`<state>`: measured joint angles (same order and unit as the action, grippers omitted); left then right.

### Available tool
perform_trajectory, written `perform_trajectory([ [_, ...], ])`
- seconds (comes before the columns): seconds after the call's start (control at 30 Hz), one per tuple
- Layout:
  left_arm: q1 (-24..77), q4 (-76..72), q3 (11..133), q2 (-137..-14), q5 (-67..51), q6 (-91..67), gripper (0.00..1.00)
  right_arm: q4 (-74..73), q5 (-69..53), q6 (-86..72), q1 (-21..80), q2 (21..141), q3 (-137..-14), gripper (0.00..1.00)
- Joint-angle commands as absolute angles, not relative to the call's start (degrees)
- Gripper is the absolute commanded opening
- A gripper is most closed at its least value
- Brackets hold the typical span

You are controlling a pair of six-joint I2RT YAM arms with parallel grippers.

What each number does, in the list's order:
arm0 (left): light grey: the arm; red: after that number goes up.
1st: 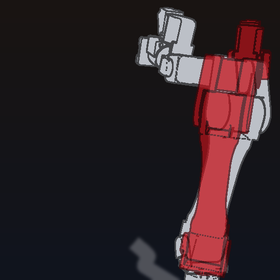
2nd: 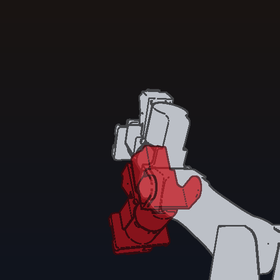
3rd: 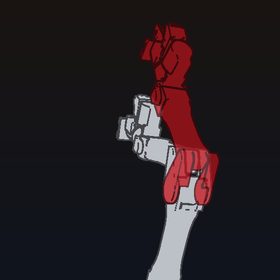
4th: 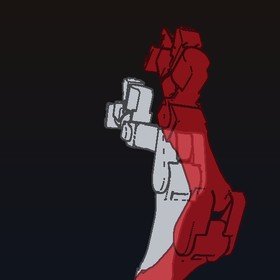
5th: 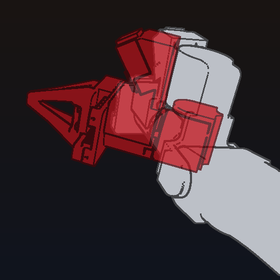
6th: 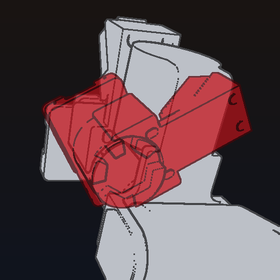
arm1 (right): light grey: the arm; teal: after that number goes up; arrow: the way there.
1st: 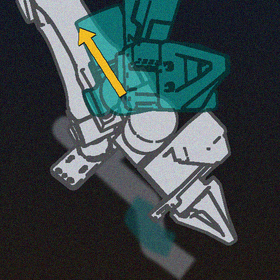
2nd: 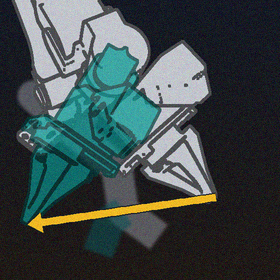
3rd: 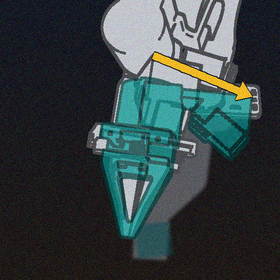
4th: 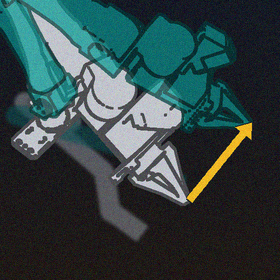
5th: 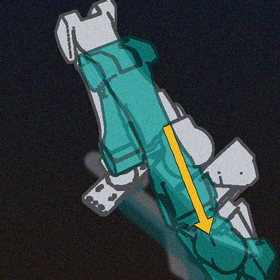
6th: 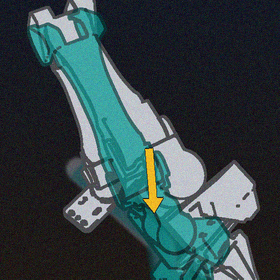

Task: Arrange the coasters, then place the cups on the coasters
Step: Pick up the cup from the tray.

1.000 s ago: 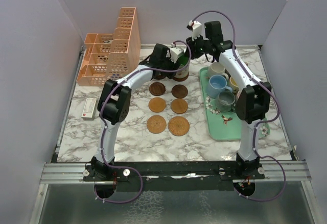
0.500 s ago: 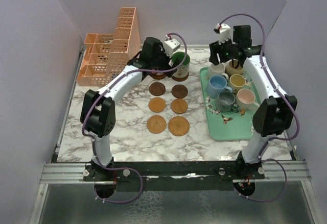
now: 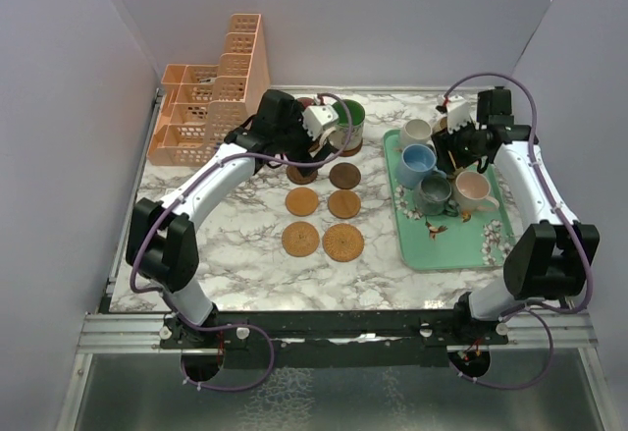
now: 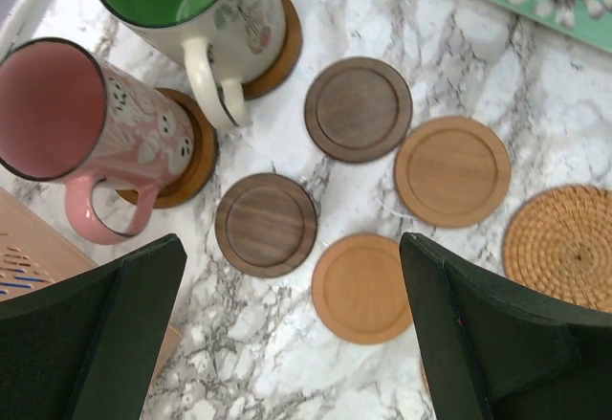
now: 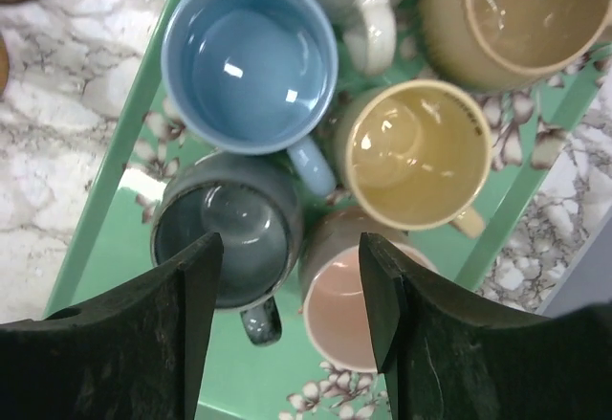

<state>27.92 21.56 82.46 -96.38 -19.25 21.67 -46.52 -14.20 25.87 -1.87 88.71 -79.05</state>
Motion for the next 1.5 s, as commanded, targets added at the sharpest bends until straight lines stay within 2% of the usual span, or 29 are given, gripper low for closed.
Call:
perform_trajectory([
  [0.0,28.74,24.37,79.34,-92.08,-23.06,26.2,0.99,-47.84,-10.77,28.34,-1.71,84.55,-74.95,0.59],
  [0.23,29.6,24.49,75.53,-90.3,-22.22,27.34,0.97,-47.92,-7.6,29.5,-2.72,83.91,-75.29,0.56],
  [0.67,31.59,23.82,74.23,-90.03,-22.71,25.41,0.91,-44.51,-25.5,22.81,-2.64,91.98,-81.9,0.45],
  [0.9,31.79,21.63,71.17,-86.74,-24.53,25.48,0.89,-38.15,-26.87,20.47,-2.2,94.72,-84.0,0.46],
  [1.13,31.75,21.33,71.46,-86.5,-23.13,26.63,0.89,-36.2,-23.31,17.1,-2.04,100.83,-90.78,0.45],
  [1.47,31.75,22.47,73.42,-89.8,-22.7,27.65,0.89,-38.45,-24.63,24.51,-1.53,112.09,-102.94,0.48],
])
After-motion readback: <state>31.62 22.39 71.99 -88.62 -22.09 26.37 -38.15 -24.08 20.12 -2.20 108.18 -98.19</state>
